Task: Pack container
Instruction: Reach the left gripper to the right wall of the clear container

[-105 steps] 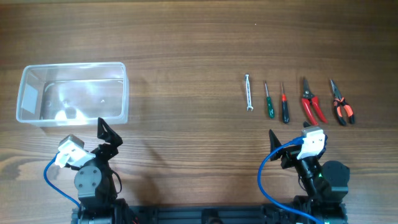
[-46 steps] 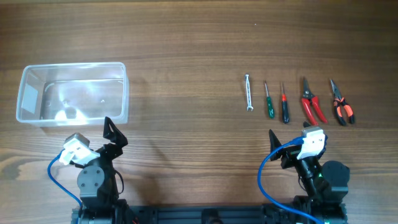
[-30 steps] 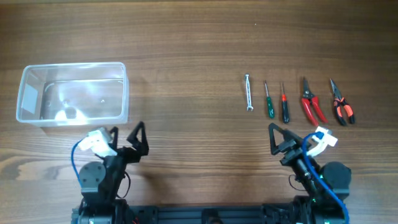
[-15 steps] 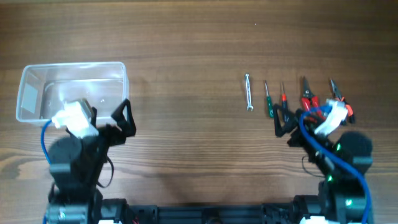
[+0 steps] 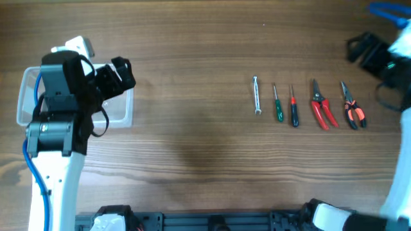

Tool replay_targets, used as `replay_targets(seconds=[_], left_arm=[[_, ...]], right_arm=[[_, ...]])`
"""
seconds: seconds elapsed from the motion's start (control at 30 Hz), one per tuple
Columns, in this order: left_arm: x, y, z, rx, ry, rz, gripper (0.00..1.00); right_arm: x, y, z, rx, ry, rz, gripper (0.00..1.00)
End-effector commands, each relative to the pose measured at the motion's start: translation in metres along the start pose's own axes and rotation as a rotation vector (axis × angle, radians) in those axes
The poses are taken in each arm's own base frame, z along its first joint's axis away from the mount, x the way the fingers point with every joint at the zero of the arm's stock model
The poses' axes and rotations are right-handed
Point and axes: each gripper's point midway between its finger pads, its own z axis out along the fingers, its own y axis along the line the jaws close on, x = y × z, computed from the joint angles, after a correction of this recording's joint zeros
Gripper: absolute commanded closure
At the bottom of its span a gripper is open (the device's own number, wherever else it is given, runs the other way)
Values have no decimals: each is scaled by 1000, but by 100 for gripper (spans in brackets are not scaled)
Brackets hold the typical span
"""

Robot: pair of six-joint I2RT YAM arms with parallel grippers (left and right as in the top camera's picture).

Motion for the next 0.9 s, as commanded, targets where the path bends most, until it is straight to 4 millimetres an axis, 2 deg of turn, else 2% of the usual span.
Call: replay_targets(seconds=[0.0, 0.17, 0.37, 0.43, 0.57, 0.73, 0.87], left_arm=[[-6, -7, 5, 23, -2, -10, 0], [14, 9, 28, -54, 96, -30, 0], [73, 43, 63, -178, 384, 108, 0], [82, 48, 74, -181, 430, 157, 1], [92, 70, 95, -261, 489, 264, 3], [113, 80, 117, -245, 591, 379, 13], [118, 83, 136, -222, 605, 453, 27]], right_arm=[[-10, -17, 12, -1, 13, -18, 0], [-9, -35, 38, 42, 44, -13, 0], [3, -51, 74, 65, 118, 12, 0], [8, -55, 82, 68, 139, 20, 0], [15, -60, 93, 74, 170, 44, 0], [18, -61, 96, 77, 183, 49, 0], [18, -61, 96, 76, 183, 48, 1]])
